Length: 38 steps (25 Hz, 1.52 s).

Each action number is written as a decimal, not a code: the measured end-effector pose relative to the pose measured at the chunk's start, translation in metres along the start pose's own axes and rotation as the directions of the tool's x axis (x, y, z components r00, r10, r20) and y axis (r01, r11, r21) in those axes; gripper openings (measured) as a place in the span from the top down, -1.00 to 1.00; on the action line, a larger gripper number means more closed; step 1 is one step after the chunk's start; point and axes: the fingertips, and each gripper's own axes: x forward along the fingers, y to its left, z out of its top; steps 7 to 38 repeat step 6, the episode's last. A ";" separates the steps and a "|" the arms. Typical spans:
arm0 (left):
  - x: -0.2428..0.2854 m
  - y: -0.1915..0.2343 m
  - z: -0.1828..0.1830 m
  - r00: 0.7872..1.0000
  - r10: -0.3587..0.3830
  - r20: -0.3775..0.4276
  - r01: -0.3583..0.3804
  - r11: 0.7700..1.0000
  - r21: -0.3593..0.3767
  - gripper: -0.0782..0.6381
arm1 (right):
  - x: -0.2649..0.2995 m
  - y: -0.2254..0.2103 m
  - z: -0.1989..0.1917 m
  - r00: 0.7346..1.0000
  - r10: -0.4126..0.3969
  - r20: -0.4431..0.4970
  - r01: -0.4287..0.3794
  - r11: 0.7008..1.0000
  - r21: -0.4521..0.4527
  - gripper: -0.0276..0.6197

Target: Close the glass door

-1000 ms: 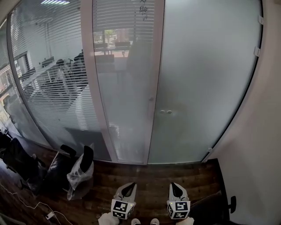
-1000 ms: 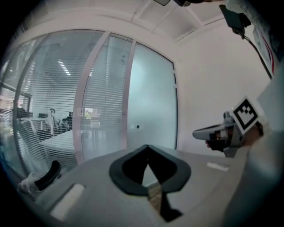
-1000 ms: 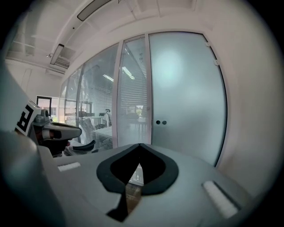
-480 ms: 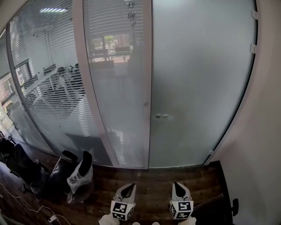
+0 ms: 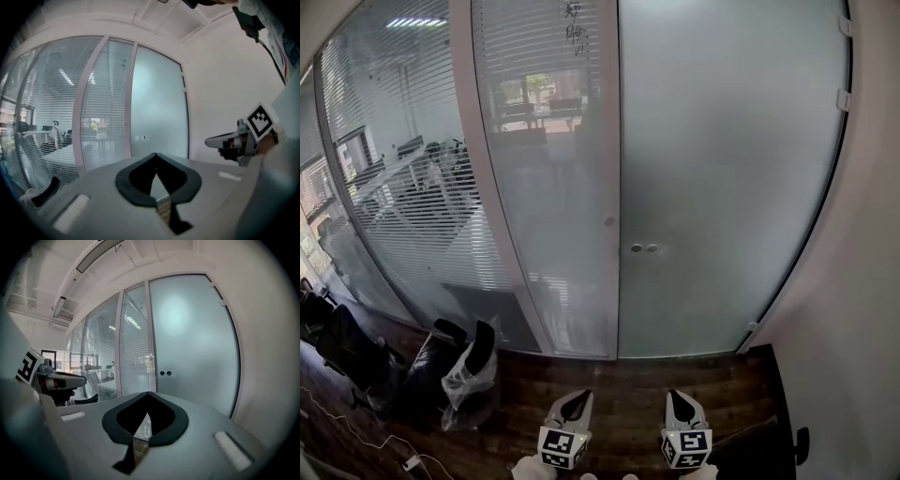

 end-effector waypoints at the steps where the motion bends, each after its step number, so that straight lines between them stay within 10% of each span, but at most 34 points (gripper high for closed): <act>1: 0.001 0.000 0.000 1.000 0.001 0.000 -0.001 1.000 0.000 0.78 | 0.001 -0.001 0.000 1.000 0.000 0.002 0.000 1.000 -0.002 0.90; 38: 0.008 -0.001 -0.001 1.000 0.002 -0.005 -0.002 1.000 0.002 0.78 | 0.004 -0.005 -0.004 1.000 0.000 0.000 0.000 1.000 0.001 0.90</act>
